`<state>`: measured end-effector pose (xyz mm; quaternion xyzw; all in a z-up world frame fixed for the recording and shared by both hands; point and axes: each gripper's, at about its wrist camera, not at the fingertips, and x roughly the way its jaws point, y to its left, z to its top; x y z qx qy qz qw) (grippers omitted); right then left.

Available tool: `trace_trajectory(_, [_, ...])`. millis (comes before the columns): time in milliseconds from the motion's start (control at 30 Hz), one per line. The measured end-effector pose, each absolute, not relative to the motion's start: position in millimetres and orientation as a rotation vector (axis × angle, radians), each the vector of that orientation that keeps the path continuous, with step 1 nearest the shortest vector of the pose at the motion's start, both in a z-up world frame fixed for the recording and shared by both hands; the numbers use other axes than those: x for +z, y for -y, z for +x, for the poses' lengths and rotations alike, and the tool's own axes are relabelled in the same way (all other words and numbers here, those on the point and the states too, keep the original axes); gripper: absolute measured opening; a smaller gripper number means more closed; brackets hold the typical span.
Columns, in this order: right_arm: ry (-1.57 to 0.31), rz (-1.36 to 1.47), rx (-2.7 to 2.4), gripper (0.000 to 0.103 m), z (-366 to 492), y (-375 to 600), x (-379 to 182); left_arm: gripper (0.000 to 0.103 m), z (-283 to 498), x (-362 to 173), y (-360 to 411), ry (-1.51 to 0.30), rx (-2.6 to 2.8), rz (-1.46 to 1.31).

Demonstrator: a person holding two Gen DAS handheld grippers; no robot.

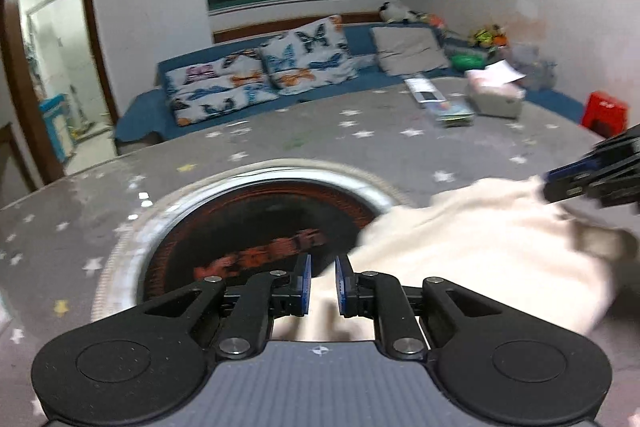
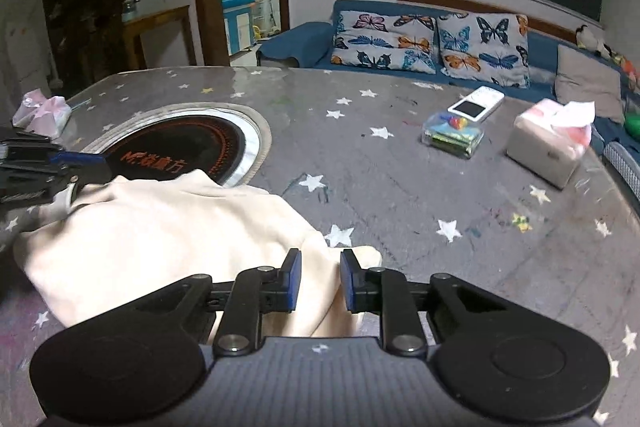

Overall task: Fold clothes
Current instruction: 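Lay the folded half onto the sweatshirt and open both grippers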

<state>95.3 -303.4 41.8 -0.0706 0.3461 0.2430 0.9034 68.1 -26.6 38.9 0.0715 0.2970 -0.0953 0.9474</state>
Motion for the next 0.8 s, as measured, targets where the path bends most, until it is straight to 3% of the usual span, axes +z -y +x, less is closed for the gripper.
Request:
trace_trajectory(233, [-0.746,-0.101,0.495,0.02,98.2,307.0,31.1,0.015,68.6,28.0,48.0,-0.643,-0.242,0.136])
trace_trajectory(367, [-0.731,-0.115,0.489,0.004,94.4,303.0,29.9,0.016,68.3,18.1,51.2,-0.661,-0.24,0.135])
trace_trajectory(633, [-0.713,-0.217,0.41,0.004,87.2,293.4,31.5,0.016,70.4,15.6,46.7,-0.676,-0.227,0.119])
trace_trajectory(800, [-0.699,-0.213,0.421,0.009,88.3,292.4,45.1,0.016,73.3,27.5,48.2,-0.659,-0.247,0.107])
